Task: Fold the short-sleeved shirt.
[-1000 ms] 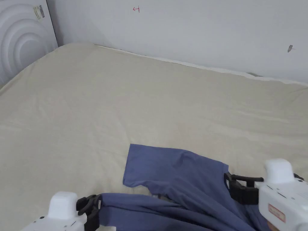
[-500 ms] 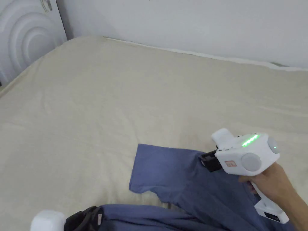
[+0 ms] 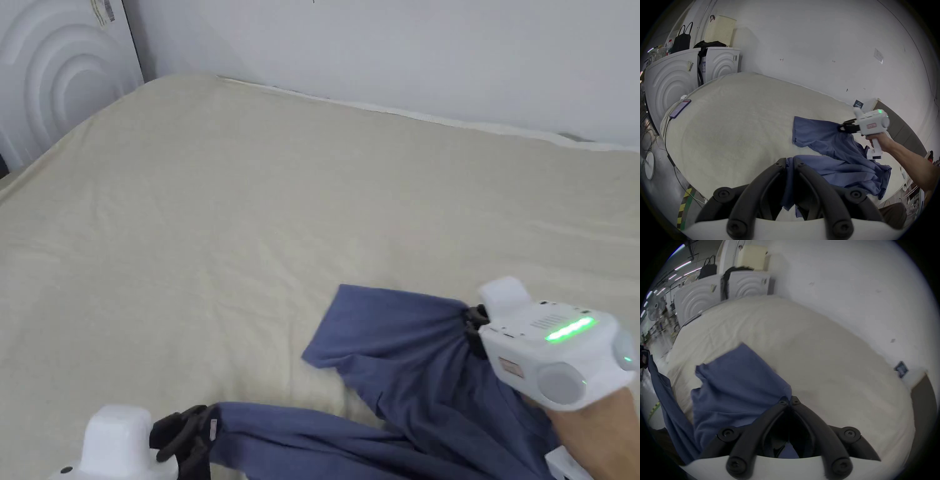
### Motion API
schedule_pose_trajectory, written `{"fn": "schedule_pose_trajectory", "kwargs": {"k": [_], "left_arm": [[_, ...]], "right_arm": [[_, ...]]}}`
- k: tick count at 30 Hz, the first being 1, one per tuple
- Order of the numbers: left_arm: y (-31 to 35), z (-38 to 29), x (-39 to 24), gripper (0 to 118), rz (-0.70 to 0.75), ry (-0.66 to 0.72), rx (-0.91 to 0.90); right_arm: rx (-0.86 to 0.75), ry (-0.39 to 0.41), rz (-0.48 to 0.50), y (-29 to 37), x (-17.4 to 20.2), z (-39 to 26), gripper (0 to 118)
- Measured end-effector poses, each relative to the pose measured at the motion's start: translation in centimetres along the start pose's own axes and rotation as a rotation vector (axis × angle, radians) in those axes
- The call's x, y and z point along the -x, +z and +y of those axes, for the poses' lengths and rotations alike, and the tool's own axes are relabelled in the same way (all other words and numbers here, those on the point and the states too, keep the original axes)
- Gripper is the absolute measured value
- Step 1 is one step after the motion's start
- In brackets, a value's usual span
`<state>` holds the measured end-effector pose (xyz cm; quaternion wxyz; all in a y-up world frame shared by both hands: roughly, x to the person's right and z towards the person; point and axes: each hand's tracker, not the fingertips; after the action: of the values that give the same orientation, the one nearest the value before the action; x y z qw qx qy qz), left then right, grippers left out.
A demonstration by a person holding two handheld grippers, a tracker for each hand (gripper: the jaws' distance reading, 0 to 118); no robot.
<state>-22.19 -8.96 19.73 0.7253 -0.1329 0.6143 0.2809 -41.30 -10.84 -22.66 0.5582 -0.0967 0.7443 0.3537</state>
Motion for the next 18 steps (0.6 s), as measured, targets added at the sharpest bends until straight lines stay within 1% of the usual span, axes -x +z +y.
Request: {"fn": "schedule_pose_trajectory", "kwargs": {"k": [1,2,3,5,6,7,8,10,11,13,16,18], "left_arm": [[0.0,0.4,-0.2,9,-0.002,-0.007,-0.002],[0.0,1.0,-0.5,9,-0.003,-0.01,-0.017],[0.1,1.6,-0.7,9,-0.012,-0.008,-0.037],[0.3,3.0,-1.2,9,-0.025,0.007,-0.068],[0.6,4.0,-1.8,9,-0.04,0.002,-0.089],[0.9,4.8,-2.3,9,-0.047,-0.005,-0.103],[1.4,6.1,-2.9,9,-0.055,-0.039,-0.146],[2.6,8.5,-3.8,9,-0.08,-0.054,-0.213],[3.3,10.1,-4.3,9,-0.111,-0.036,-0.261],[4.9,13.4,-5.2,9,-0.157,-0.029,-0.31],[6.9,18.7,-6.5,9,-0.187,-0.054,-0.393],[8.2,22.6,-7.6,9,-0.208,-0.09,-0.455]], "right_arm": [[-0.045,-0.026,-0.048,2.4,-0.9,-0.2,0],[-0.095,-0.069,-0.049,5.1,-2.0,-0.6,0],[-0.146,-0.087,-0.087,8.3,-2.8,-0.4,0],[-0.204,-0.093,-0.184,13.4,-4.0,-0.6,0],[-0.245,-0.111,-0.217,16.3,-4.8,-0.6,0],[-0.282,-0.111,-0.23,19.6,-4.9,0.1,0],[-0.309,-0.126,-0.274,22.4,-5.4,0.4,0],[-0.373,-0.149,-0.34,27.6,-6.2,0.8,0],[-0.416,-0.176,-0.358,30.1,-7.3,0.8,0],[-0.465,-0.207,-0.422,34.8,-8.4,1.5,0],[-0.536,-0.222,-0.49,40.8,-10.1,3.0,0],[-0.549,-0.261,-0.536,43.9,-11.3,4.5,0]]}}
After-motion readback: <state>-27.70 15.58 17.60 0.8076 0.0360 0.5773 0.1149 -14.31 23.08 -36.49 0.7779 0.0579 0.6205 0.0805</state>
